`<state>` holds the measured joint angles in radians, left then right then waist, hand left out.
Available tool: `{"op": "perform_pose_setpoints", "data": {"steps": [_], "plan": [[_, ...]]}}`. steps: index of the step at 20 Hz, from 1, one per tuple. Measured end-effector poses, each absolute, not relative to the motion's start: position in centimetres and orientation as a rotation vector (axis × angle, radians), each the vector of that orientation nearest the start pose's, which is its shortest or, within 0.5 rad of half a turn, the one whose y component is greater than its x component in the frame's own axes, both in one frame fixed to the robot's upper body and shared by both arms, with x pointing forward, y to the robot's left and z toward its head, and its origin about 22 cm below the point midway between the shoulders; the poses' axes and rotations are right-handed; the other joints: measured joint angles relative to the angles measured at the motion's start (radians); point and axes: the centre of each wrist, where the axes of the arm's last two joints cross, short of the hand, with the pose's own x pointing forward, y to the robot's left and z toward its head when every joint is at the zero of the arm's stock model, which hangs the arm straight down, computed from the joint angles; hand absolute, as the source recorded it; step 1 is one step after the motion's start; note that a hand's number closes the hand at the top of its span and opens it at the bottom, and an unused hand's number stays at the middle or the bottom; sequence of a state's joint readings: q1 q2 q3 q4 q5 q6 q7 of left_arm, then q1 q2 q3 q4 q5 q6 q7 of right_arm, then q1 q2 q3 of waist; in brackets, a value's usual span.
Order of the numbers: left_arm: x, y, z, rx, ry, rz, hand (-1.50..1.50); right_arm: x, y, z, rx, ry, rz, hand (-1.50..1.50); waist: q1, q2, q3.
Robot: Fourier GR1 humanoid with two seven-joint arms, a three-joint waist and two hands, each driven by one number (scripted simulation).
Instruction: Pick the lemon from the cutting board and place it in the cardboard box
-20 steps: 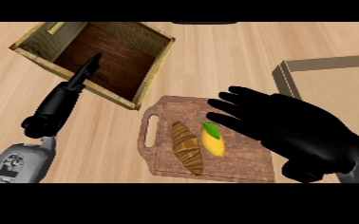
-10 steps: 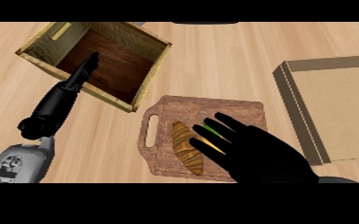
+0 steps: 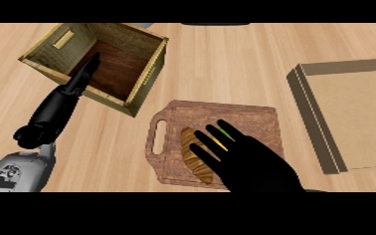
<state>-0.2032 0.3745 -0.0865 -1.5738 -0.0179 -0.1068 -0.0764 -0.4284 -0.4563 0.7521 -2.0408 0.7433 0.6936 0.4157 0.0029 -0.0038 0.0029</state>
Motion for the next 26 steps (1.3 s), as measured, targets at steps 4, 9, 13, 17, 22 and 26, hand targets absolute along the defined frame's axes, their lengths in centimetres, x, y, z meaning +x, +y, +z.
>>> {"op": "perform_pose_setpoints", "data": {"steps": [4, 9, 13, 17, 22, 26], "plan": [[28.5, 27.0, 6.5, 0.096, -1.759, -0.534, 0.00, 21.0, -11.0, 13.6, -0.589, -1.370, 2.003, -1.50, 0.000, 0.003, -0.002], [28.8, 27.1, 6.7, 0.102, -1.758, -0.533, 0.00, 21.6, -11.0, 12.0, -0.633, -1.337, 2.018, -1.50, -0.001, 0.003, -0.003], [29.3, 26.9, 6.7, 0.100, -1.751, -0.526, 0.00, 22.4, -11.3, 11.1, -0.658, -1.320, 2.024, -1.50, -0.002, 0.004, -0.003], [29.7, 27.3, 6.4, 0.097, -1.750, -0.526, 0.00, 22.7, -10.9, 9.7, -0.648, -1.318, 2.024, -1.50, -0.002, 0.004, -0.003], [29.5, 26.9, 6.4, 0.099, -1.744, -0.526, 0.00, 23.6, -10.4, 8.3, -0.616, -1.310, 2.031, -1.50, -0.001, 0.004, -0.003], [29.4, 26.7, 6.6, 0.101, -1.751, -0.528, 0.00, 23.9, -10.5, 6.7, -0.628, -1.291, 2.034, -1.50, -0.001, 0.004, -0.003]]}}
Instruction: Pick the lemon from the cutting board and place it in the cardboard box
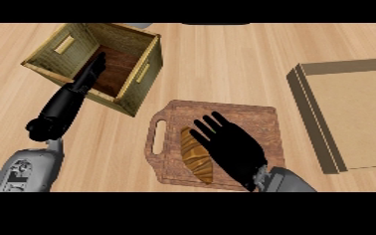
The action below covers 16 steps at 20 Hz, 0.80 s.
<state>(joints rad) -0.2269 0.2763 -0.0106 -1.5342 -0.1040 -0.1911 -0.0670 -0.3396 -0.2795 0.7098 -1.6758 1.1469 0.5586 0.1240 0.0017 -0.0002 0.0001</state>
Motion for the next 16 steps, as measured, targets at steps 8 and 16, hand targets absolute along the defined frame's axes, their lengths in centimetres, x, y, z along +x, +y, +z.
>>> {"op": "perform_pose_setpoints", "data": {"steps": [8, 16], "plan": [[29.4, 27.0, 6.3, 0.096, -1.744, -0.529, 0.00, 25.9, -10.8, 5.0, -0.681, -1.252, 2.024, -1.50, 0.000, 0.000, 0.000], [29.1, 26.7, 6.6, 0.104, -1.747, -0.529, 0.00, 26.4, -12.2, 2.7, -0.611, -1.300, 2.085, 1.50, 0.000, -0.001, -0.001]]}}
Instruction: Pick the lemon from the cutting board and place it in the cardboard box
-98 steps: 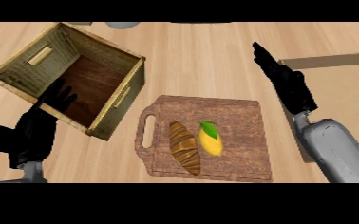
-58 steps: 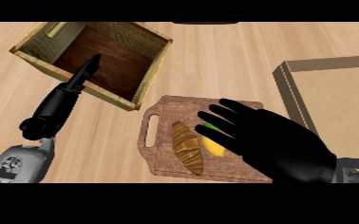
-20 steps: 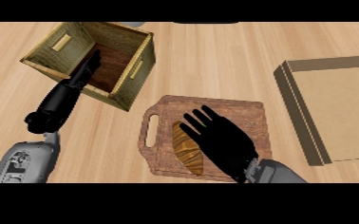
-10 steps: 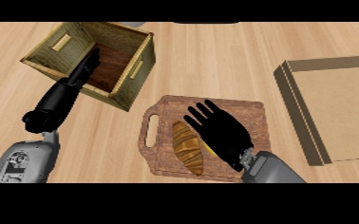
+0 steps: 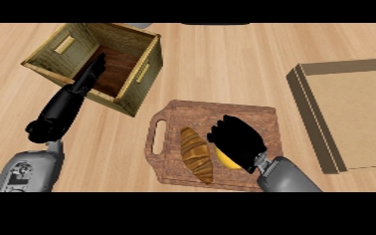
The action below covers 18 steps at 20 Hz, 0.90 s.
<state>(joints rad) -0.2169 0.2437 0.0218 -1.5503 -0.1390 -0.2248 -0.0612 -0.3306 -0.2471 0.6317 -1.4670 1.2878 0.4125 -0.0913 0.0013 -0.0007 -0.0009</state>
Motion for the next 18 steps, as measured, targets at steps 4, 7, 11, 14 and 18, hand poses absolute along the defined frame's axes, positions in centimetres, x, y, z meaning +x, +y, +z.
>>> {"op": "perform_pose_setpoints", "data": {"steps": [4, 7, 11, 14, 18], "plan": [[29.2, 26.5, 6.8, 0.097, -1.752, -0.535, 0.00, 26.8, -11.8, 2.4, -0.621, -1.412, 2.101, 1.50, 0.001, -0.001, -0.001], [29.0, 26.5, 6.6, 0.102, -1.751, -0.531, 0.00, 25.9, -12.0, 2.1, -0.614, -1.493, 2.109, 1.50, -0.001, -0.003, -0.002], [28.8, 27.4, 6.4, 0.128, -1.737, -0.507, 0.00, 22.4, -16.1, 1.3, -0.380, -1.612, 2.177, 1.50, -0.028, -0.009, -0.001], [28.6, 28.0, 6.2, 0.145, -1.733, -0.489, 0.00, 19.1, -19.5, 0.2, -0.155, -1.665, 2.226, 1.50, -0.047, -0.011, 0.000], [28.3, 28.5, 6.1, 0.149, -1.732, -0.491, 0.00, 15.9, -24.7, 1.0, 0.014, -1.791, 2.210, 1.50, -0.056, -0.009, 0.002]]}}
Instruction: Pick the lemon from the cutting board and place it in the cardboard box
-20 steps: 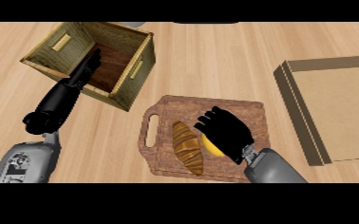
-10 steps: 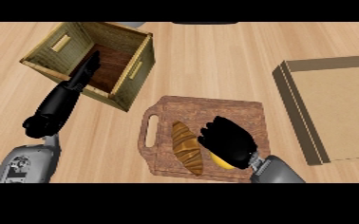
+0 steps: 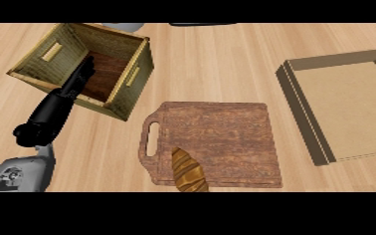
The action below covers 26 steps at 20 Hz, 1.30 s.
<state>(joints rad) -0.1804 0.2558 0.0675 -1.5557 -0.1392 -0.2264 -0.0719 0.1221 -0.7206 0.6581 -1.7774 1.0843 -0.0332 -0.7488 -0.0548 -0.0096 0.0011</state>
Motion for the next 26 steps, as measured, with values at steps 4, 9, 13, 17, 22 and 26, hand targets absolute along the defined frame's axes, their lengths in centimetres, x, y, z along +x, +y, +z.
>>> {"op": "perform_pose_setpoints", "data": {"steps": [4, 9, 13, 17, 22, 26], "plan": [[27.9, 28.6, 5.9, 0.150, -1.729, -0.485, 0.00, 14.0, -28.6, 3.3, -0.060, 2.280, -2.482, 1.50, -0.004, -0.001, 0.000], [27.5, 28.7, 5.6, 0.147, -1.727, -0.482, 0.00, 13.2, -32.1, 7.4, -0.007, 2.411, -2.330, 1.50, -0.010, -0.002, -0.001], [27.5, 28.5, 5.8, 0.148, -1.728, -0.480, 0.00, 13.5, -34.1, 10.1, 0.117, 2.639, -2.216, 1.50, -0.012, -0.001, -0.001], [27.5, 28.4, 5.8, 0.154, -1.731, -0.486, 0.00, 14.3, -36.2, 12.4, 0.252, 2.911, -2.081, 1.50, -0.004, 0.002, -0.002], [28.3, 27.9, 6.0, 0.131, -1.742, -0.508, 0.00, 16.3, -39.9, 15.9, 0.447, 3.145, -1.950, 1.50, 0.022, 0.007, -0.002], [29.1, 27.3, 6.7, 0.107, -1.752, -0.529, 0.00, 18.6, -42.4, 19.0, 0.583, 3.276, -1.892, 1.50, 0.051, 0.012, -0.002]]}}
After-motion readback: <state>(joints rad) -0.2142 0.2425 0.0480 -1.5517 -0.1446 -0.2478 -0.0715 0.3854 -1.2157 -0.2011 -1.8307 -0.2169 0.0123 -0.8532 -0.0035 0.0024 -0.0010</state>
